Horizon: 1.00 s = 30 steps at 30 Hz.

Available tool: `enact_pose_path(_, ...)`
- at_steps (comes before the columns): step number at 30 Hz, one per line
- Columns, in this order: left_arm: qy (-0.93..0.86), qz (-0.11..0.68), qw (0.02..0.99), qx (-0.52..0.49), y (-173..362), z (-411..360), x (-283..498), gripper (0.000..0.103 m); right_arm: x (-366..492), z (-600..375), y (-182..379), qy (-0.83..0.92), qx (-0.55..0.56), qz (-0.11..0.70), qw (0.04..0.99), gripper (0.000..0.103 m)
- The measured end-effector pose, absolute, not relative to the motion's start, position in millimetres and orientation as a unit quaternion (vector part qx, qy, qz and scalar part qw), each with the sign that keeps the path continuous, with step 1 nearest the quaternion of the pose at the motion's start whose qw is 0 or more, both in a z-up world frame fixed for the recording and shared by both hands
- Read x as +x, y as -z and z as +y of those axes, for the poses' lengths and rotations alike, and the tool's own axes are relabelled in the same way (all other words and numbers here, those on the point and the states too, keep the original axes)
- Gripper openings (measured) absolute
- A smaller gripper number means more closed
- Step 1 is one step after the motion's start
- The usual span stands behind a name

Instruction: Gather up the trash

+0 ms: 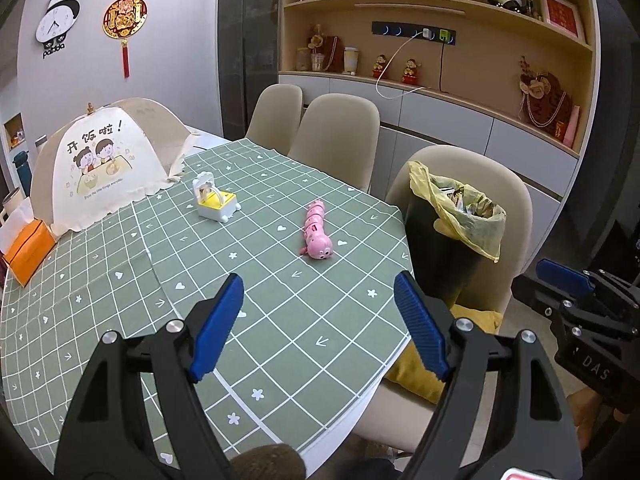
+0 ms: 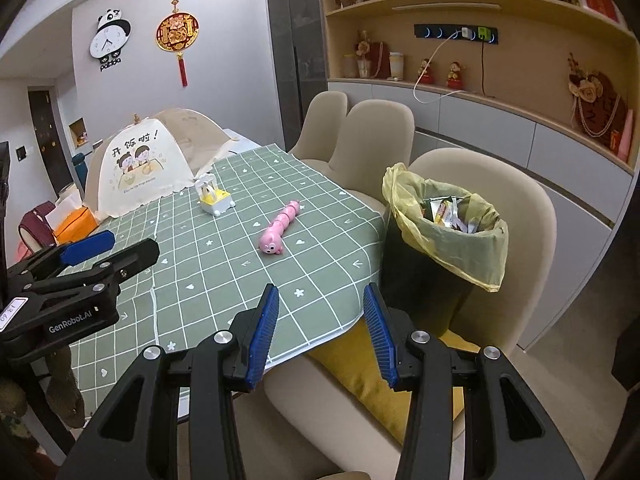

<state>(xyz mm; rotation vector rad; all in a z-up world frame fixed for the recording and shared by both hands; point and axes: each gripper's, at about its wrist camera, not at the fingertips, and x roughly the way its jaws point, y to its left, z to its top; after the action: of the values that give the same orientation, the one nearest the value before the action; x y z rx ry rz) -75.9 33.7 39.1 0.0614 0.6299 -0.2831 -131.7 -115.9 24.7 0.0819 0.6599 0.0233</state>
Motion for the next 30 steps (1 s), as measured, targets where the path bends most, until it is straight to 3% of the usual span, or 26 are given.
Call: enact_pose_path(30, 0.158, 0.325, 0.932, 0.031, -29, 33, -68, 0.074, -123, -130, -23, 0.001, 0.057, 0.327, 0.943, 0.042)
